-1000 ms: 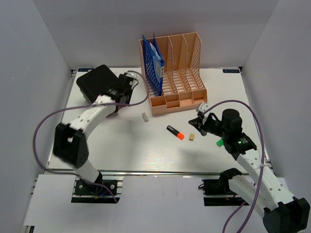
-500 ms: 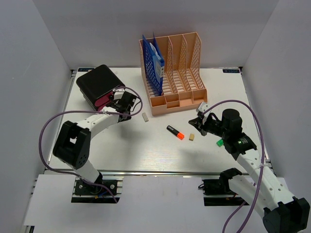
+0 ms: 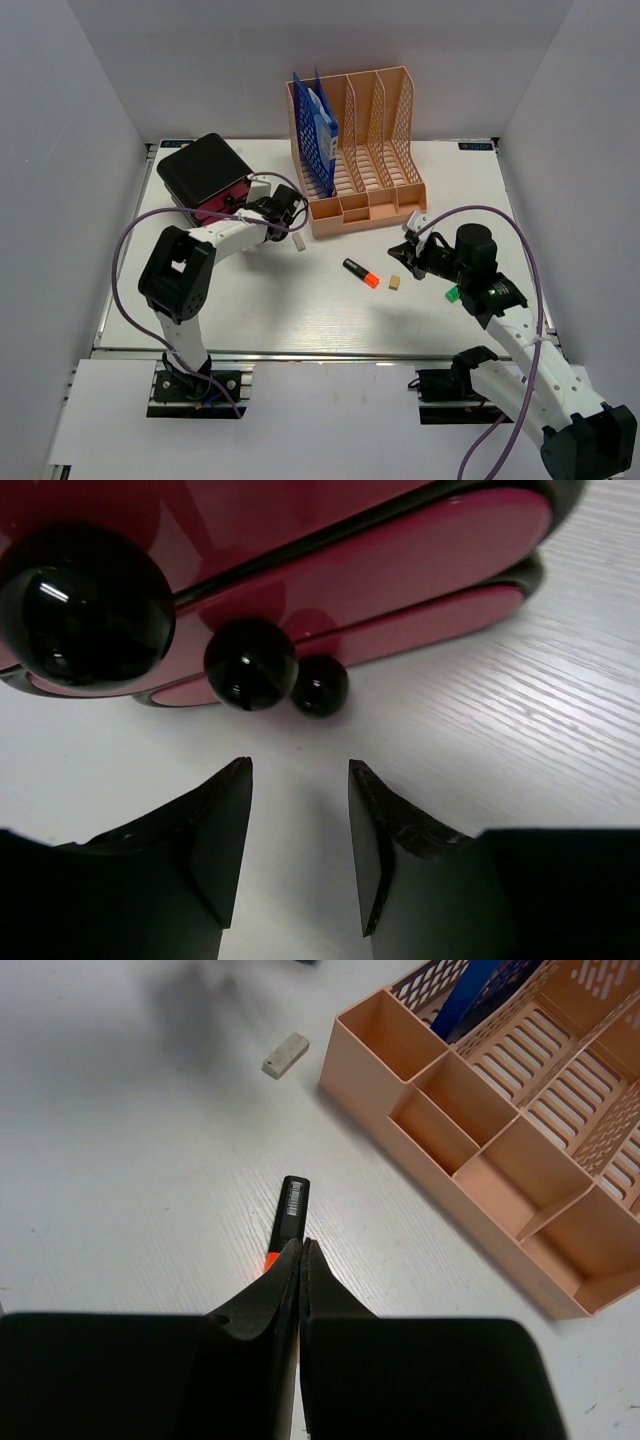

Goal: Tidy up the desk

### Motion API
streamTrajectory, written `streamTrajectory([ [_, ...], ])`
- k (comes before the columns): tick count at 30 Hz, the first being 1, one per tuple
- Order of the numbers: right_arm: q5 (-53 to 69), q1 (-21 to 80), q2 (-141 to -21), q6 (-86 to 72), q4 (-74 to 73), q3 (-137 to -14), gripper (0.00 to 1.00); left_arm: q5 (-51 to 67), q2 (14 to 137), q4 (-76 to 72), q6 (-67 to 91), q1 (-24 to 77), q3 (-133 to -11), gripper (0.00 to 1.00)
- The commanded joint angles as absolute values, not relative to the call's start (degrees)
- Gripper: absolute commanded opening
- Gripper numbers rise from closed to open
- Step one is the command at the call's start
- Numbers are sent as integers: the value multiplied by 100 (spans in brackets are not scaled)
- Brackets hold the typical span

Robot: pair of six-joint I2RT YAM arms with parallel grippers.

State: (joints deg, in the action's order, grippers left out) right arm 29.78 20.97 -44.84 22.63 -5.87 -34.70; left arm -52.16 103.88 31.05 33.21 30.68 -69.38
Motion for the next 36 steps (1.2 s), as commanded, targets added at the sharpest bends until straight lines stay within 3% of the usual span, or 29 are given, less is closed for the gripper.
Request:
streamTrajectory([
  [1, 2988, 2066, -4474, 2320, -448, -3454, 0, -6116, 10502, 3094, 3208, 3076, -7172, 53],
  [20, 2962, 2066, -4491, 2364, -448, -3445, 0, -6556, 10722, 2048, 1838, 3006, -7313, 57],
  [36, 2909, 2065, -4474, 2382, -457, -3445, 0, -6723, 10890, 2013, 1863, 2953, -7251, 58],
])
